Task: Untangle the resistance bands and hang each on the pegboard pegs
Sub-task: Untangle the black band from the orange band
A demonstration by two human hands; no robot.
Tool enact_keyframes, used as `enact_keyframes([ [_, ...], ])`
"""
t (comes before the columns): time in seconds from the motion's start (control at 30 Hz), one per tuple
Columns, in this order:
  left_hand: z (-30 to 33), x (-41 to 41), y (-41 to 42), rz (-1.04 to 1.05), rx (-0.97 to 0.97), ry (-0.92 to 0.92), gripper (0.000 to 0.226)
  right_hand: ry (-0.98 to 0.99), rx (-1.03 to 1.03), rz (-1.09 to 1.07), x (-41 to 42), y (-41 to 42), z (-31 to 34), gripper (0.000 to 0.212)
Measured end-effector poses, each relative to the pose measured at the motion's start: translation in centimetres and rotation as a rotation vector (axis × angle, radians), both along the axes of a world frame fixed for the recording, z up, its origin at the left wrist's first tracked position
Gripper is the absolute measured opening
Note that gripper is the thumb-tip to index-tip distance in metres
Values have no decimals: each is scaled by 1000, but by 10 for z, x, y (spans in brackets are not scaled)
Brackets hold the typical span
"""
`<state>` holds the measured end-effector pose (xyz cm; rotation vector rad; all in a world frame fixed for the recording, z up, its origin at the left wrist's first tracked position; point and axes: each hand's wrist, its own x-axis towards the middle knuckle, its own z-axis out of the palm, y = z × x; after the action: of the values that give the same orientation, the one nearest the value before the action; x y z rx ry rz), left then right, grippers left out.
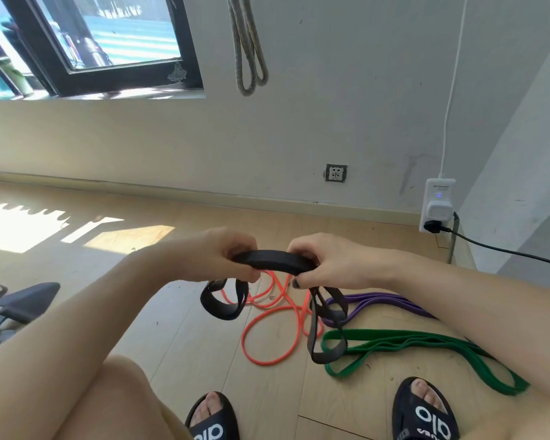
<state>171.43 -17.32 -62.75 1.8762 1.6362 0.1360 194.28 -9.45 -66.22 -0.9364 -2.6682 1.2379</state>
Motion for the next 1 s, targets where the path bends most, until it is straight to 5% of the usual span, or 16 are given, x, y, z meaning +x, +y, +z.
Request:
enact_keyframes([
  [0.1, -8, 11, 1, -80, -28, 202, 20, -13, -38, 13, -2, -3, 3, 34],
  [0.3, -11, 22, 6, -129, 19, 57, 3, 21, -62, -26, -1, -3, 7, 37],
  [0.53, -10, 15, 6, -99, 32, 196, 9, -32, 30, 30, 0, -7, 5, 22],
  [0.63, -16, 23, 5, -135, -3, 139, 22, -25, 89, 57, -3, -8, 6, 18],
  [0.87, -11, 20, 5, -83, -19, 56, 8, -41, 45, -5, 4, 3, 1, 34],
  [1.0, -6, 19, 3, -24, -9, 6, 8, -100, 95, 12, 9, 9, 0, 22],
])
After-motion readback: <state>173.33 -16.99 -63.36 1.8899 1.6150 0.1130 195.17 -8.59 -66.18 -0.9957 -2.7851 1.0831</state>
